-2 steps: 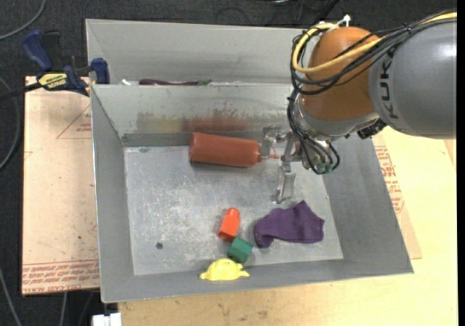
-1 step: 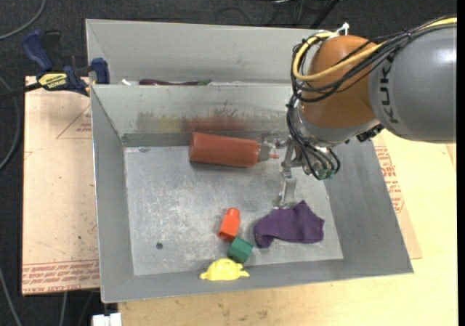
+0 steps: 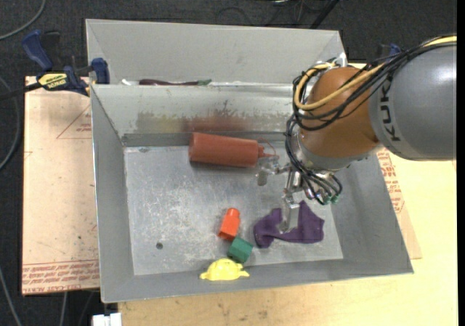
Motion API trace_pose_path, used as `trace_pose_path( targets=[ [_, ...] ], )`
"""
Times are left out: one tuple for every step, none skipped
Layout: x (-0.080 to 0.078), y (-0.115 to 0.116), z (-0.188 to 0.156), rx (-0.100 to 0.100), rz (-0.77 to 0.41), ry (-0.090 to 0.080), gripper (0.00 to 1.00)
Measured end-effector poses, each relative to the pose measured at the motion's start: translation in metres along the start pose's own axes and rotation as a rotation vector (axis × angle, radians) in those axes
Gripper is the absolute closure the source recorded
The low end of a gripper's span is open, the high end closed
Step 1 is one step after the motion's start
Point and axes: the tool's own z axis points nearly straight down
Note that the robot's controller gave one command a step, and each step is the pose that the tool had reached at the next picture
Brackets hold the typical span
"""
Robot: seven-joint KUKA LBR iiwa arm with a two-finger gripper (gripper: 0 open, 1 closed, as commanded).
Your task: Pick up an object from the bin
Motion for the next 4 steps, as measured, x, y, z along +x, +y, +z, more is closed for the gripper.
trace_pose_path(
  targets=[
    [0.007, -0.003, 0.041, 0.0, 0.045, -0.006, 1.0],
    [0.007, -0.003, 0.041, 0.0, 0.045, -0.006, 1.0],
    [0.014, -0.006, -0.057, 0.0, -0.081, -0.008, 1.0],
    [0.014, -0.006, -0.057, 0.0, -0.081, -0.008, 1.0]
  ],
)
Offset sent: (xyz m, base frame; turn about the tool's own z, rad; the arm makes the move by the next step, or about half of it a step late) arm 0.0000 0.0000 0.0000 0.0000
